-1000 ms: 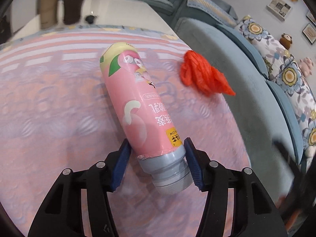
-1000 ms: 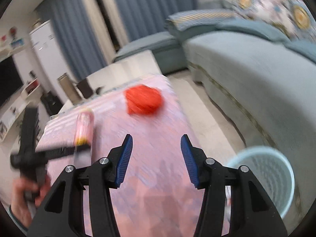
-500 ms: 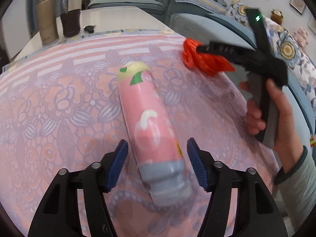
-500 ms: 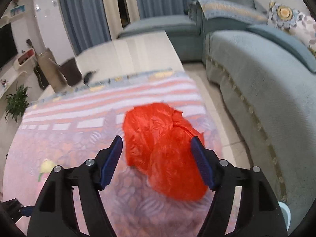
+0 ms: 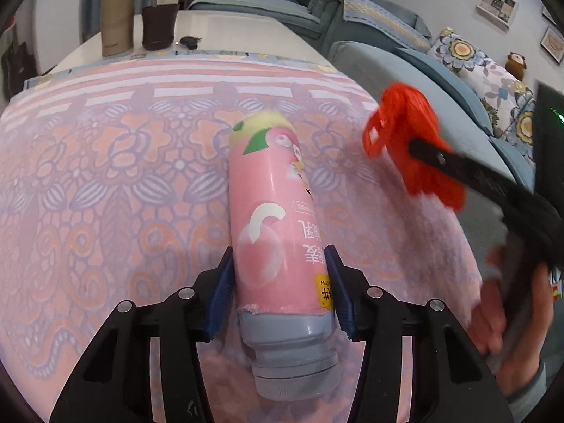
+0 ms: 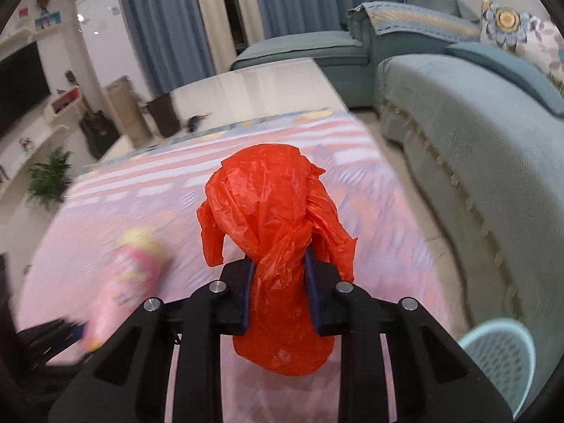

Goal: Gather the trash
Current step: 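Grasp the pink drink bottle with the left tool while the right tool grasps the red bag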

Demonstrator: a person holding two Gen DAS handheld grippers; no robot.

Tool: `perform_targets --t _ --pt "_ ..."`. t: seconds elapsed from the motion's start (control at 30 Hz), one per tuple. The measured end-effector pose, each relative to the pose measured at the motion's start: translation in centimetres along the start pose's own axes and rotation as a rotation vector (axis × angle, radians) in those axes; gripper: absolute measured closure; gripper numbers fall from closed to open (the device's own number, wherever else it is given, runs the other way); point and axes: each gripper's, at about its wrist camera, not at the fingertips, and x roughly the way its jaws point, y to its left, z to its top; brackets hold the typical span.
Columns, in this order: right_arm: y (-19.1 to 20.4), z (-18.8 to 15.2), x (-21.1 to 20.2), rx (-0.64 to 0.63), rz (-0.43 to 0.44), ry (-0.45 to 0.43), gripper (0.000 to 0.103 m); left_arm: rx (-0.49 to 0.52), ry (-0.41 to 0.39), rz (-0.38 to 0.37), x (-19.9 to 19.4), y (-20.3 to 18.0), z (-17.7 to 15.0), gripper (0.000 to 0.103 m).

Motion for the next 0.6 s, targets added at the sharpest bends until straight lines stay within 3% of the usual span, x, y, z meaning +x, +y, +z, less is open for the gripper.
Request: perform_targets --t 0.27,0.4,0.43,0.5,0.53,0.6 --pt "4.0 -5.9 -6.2 -0.028 0.002 0.090 0.079 -0.012 -0.027 0.020 -5.8 1.3 -2.9 0.057" --pt "5.1 -8.1 -6.3 -0.053 -0.025 0.139 0.075 -0.049 0.010 0.017 -6.1 2.6 -4.3 0.057" --pt "5.3 -8.5 -6.1 -0.059 -0.016 0.147 0.072 -0.049 0.026 0.018 -5.8 2.6 -4.6 0.057" --pt "5.3 -9.2 -6.1 -0.059 -0.009 0.148 0.057 -0.061 0.036 0.018 -5.5 2.8 -5.0 0.057" --pt "5.1 -9.4 -6.3 -0.053 -0.001 0.141 0.044 -0.067 0.033 0.018 -5.4 2.9 -5.0 0.057" --pt "4.8 -9.7 -6.8 -0.041 0.025 0.120 0.039 -0.070 0.021 0.024 -5.2 3.0 -5.0 0.054"
